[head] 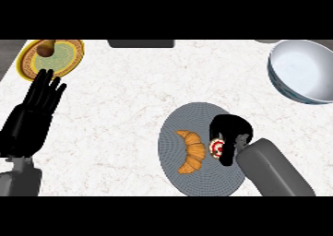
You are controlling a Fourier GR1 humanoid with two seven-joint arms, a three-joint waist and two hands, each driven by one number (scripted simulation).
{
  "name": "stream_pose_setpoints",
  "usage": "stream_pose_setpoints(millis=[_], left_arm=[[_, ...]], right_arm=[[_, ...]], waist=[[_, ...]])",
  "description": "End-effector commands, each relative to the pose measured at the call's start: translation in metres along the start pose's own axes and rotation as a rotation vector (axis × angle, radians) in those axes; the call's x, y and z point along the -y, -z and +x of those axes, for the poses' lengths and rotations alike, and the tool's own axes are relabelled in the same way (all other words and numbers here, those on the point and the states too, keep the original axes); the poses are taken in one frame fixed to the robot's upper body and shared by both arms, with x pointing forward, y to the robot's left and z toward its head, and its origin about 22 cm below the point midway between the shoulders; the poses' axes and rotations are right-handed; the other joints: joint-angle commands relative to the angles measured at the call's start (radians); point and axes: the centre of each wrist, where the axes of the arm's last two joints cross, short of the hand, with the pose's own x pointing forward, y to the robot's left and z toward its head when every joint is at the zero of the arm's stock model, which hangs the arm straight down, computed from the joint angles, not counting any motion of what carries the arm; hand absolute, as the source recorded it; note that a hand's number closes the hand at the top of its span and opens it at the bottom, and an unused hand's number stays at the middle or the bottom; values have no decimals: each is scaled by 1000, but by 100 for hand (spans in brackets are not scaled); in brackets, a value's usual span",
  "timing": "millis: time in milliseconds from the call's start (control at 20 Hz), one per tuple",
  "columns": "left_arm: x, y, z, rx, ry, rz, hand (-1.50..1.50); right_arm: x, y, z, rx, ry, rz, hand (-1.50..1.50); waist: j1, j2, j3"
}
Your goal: Pick the cupcake from the placemat and place it in the bowl
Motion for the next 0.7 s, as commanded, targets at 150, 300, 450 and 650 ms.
stream_pose_setpoints(millis=[150, 300, 450, 650], left_arm=[[3, 13, -6, -7, -3, -3, 0], [-9, -1, -2, 1, -11, 14, 0], [1, 3, -5, -2, -4, 13, 0], [-7, -1, 2, -7, -2, 15, 0]], right_arm=[[28, -5, 15, 32, -82, -62, 150], [16, -34, -42, 161, -135, -178, 150], [29, -61, -91, 262, -176, -299, 150], [51, -89, -128, 252, -131, -487, 150]], waist=[[-3, 2, 1], [-10, -1, 2], [-31, -2, 3], [-17, -3, 2]])
